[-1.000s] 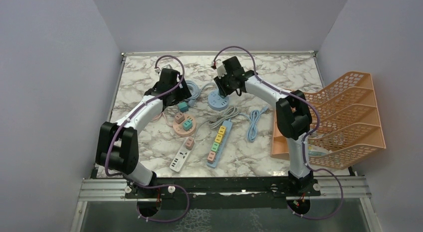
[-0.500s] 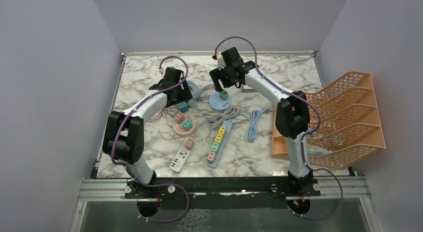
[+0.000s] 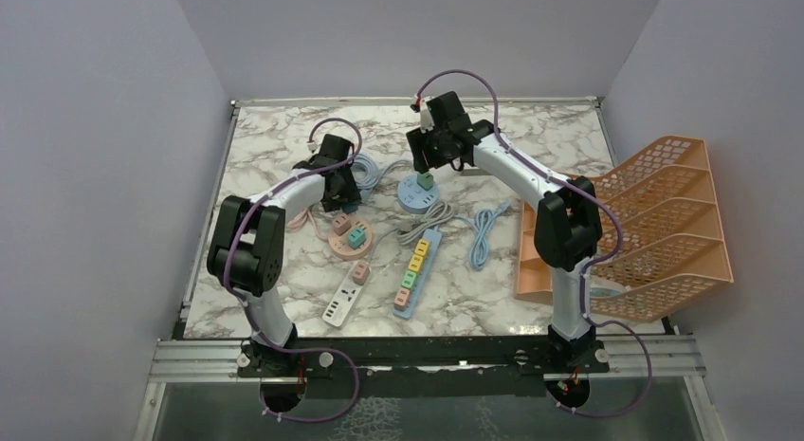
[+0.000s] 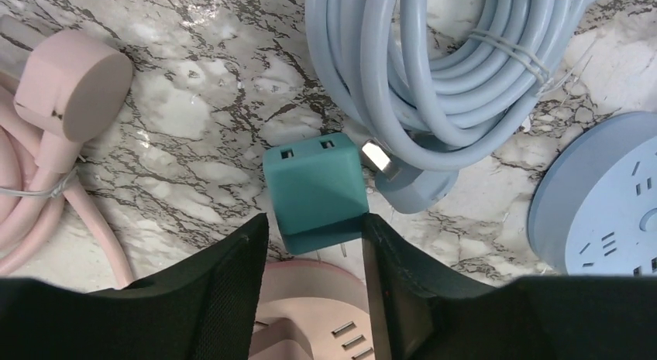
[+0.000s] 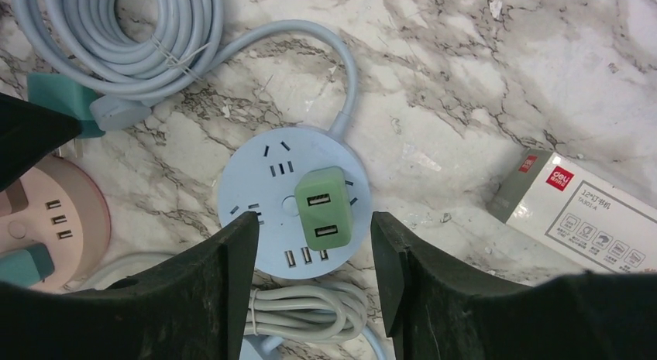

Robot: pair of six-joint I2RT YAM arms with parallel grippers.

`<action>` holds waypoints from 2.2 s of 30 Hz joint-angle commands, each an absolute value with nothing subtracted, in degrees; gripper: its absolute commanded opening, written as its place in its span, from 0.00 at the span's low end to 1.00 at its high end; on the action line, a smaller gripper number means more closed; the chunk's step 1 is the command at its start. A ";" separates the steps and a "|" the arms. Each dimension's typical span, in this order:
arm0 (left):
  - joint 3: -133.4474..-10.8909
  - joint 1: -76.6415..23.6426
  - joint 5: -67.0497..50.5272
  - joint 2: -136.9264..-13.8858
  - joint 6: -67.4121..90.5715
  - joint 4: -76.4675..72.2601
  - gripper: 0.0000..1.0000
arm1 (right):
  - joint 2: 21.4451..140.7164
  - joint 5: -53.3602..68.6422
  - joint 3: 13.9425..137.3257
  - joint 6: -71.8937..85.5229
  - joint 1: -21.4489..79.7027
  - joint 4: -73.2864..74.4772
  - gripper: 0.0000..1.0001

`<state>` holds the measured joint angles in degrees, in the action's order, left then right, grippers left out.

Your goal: Insert the plug

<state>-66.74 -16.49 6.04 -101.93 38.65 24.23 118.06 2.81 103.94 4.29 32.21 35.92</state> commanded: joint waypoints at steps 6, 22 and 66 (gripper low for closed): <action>-68.93 -16.05 5.75 -106.61 36.51 25.12 0.63 | 114.39 4.92 100.79 5.84 32.52 33.40 0.55; -69.10 -16.04 5.05 -102.19 31.19 22.89 0.22 | 111.39 6.39 98.06 9.73 32.52 31.54 0.55; -66.52 -16.93 -75.66 -77.12 25.39 -14.59 0.00 | 95.89 65.92 91.39 19.84 28.80 13.14 0.49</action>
<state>-65.54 -16.62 -70.81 -77.03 24.91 -10.94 93.62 60.69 90.37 17.45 28.86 16.51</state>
